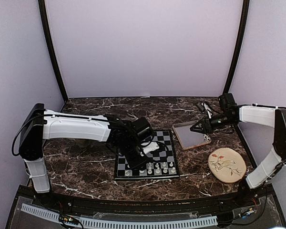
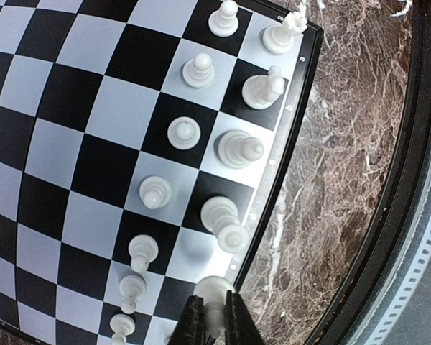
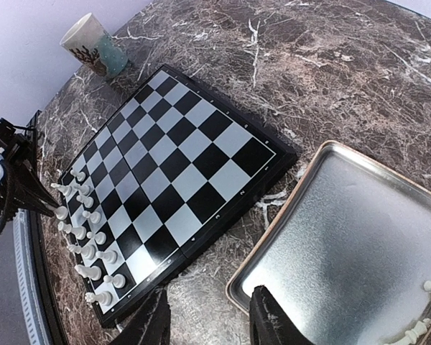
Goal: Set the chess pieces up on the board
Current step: Place the bishop on c1, then pick up the king from the storage box.
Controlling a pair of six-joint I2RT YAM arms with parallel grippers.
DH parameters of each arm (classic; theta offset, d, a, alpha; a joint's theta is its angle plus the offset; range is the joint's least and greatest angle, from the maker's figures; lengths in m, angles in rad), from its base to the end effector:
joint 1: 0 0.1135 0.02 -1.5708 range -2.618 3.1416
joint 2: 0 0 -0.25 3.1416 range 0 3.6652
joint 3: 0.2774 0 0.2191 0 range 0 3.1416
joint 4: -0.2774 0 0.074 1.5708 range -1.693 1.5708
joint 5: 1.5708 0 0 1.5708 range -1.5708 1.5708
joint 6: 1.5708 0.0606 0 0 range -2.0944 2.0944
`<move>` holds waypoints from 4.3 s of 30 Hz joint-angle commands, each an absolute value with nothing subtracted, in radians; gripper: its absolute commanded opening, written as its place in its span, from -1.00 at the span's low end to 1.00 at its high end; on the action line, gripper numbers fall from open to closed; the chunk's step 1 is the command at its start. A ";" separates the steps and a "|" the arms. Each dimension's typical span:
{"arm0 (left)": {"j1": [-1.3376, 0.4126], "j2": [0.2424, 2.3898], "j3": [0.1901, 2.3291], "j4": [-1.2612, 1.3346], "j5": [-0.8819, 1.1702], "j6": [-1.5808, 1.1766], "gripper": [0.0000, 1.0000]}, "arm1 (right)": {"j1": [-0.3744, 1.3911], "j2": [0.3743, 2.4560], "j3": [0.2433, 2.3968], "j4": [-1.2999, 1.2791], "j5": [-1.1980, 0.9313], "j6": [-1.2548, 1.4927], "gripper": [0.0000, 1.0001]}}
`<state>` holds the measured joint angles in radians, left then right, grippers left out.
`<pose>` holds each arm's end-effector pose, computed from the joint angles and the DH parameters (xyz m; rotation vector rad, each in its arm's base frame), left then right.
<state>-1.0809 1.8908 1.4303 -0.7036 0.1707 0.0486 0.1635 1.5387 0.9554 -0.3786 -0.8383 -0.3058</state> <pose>0.1636 -0.3287 0.1881 1.5564 2.3632 -0.4985 0.2753 0.0911 0.2034 -0.8525 2.1737 0.9760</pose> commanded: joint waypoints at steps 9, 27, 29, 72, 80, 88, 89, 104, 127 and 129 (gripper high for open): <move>-1.085 1.897 1.368 -0.718 0.091 0.042 -0.90 | 0.159 1.556 0.988 -0.390 -0.862 -0.322 -0.23; -1.085 1.842 1.289 -0.703 0.083 0.001 -0.90 | 0.159 1.565 0.990 -0.393 -0.870 -0.322 -0.23; -1.085 1.838 1.280 -0.698 0.081 -0.004 -0.89 | 0.159 1.566 0.992 -0.393 -0.873 -0.322 -0.23; -1.077 1.701 1.287 -0.283 0.005 -0.131 -0.24 | 0.160 1.868 1.356 -0.887 -0.178 -0.339 -0.49; -1.077 1.675 1.239 -0.244 -0.001 -0.147 -0.23 | 0.159 1.898 1.359 -0.858 -0.145 -0.295 -0.51; -1.077 1.692 1.243 -0.229 0.021 -0.160 -0.23 | 0.158 1.934 1.387 -0.837 -0.108 -0.282 -0.50; -1.077 1.693 1.243 -0.228 0.023 -0.162 -0.23 | 0.159 1.943 1.390 -0.837 -0.106 -0.282 -0.50; -1.076 1.691 1.206 -0.201 0.031 -0.184 -0.23 | 0.160 2.020 1.392 -0.776 -0.080 -0.252 -0.50; -1.044 1.696 1.202 -0.156 0.019 -0.267 -0.23 | 0.165 1.821 1.257 -0.692 -0.320 -0.379 -0.82; -1.009 1.691 1.188 -0.094 0.066 -0.350 -0.22 | 0.175 1.755 1.216 -0.671 -0.391 -0.425 -0.83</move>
<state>-1.0595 1.7199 1.2034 -0.1871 0.0261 -0.2333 0.1635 1.9007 1.2736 -0.7223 -0.2226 -0.3195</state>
